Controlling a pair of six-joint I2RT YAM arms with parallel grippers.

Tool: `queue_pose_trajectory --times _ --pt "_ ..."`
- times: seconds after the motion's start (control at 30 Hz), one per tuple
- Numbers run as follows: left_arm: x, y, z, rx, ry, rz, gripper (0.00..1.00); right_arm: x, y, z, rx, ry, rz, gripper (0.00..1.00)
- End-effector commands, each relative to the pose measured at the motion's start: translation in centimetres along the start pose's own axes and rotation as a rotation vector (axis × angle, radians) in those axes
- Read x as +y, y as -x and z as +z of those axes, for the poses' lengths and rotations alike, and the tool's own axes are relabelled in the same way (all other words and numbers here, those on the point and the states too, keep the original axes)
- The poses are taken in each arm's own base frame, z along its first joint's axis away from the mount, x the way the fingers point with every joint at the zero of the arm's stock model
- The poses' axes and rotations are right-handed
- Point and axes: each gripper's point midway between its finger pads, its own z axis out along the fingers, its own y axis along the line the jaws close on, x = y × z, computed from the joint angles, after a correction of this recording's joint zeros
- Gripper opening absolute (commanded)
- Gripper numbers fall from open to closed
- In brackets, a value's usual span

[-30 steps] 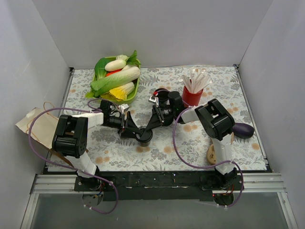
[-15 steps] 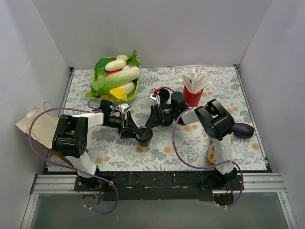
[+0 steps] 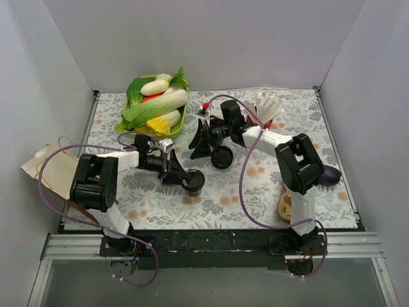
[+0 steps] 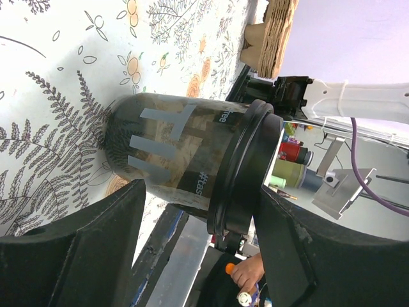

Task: Pack the takeout coffee

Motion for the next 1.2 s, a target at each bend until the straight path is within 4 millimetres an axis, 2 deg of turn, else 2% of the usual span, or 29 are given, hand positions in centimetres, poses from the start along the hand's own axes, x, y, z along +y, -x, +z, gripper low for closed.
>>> queue_pose_trajectory --times 0.0,0.07,0.13,0.17,0.23,0.27,0.5,0.67,1.03,1.17 --pt "1.1 0.5 -0.2 -0.035 0.072 0.058 0.65 2.0 -0.3 -1.6 0.099 -0.054 -0.261 0.98" --pt "1.0 0.5 -0.2 -0.037 0.073 0.062 0.65 2.2 -0.7 -1.5 0.129 -0.029 -0.402 0.98" --pt "1.0 0.5 -0.2 -0.039 0.076 0.063 0.65 3.0 -2.1 -1.5 0.178 0.003 -0.41 0.98" --pt "1.0 0.5 -0.3 -0.042 0.078 0.069 0.65 3.2 -2.1 -1.2 0.205 0.02 -0.506 0.98" --pt "0.9 0.6 -0.3 -0.043 0.077 0.068 0.65 3.7 -3.6 -0.9 0.271 0.035 -0.525 0.98" --pt "1.0 0.5 -0.2 -0.041 0.078 0.066 0.65 3.7 -3.9 -0.4 0.301 0.048 -0.608 0.98" --pt "1.0 0.5 -0.2 -0.038 0.074 0.063 0.65 5.1 -5.8 0.4 0.379 0.103 -0.715 0.98" --pt "1.0 0.5 -0.2 -0.038 0.074 0.062 0.65 5.6 -6.8 0.4 0.415 0.128 -0.706 0.98" --pt "1.1 0.5 -0.2 -0.036 0.073 0.059 0.65 4.3 -7.4 0.4 0.447 0.073 -0.769 0.91" --pt "1.1 0.5 -0.2 -0.035 0.073 0.058 0.65 4.7 -7.6 0.4 0.445 0.093 -0.731 0.91"
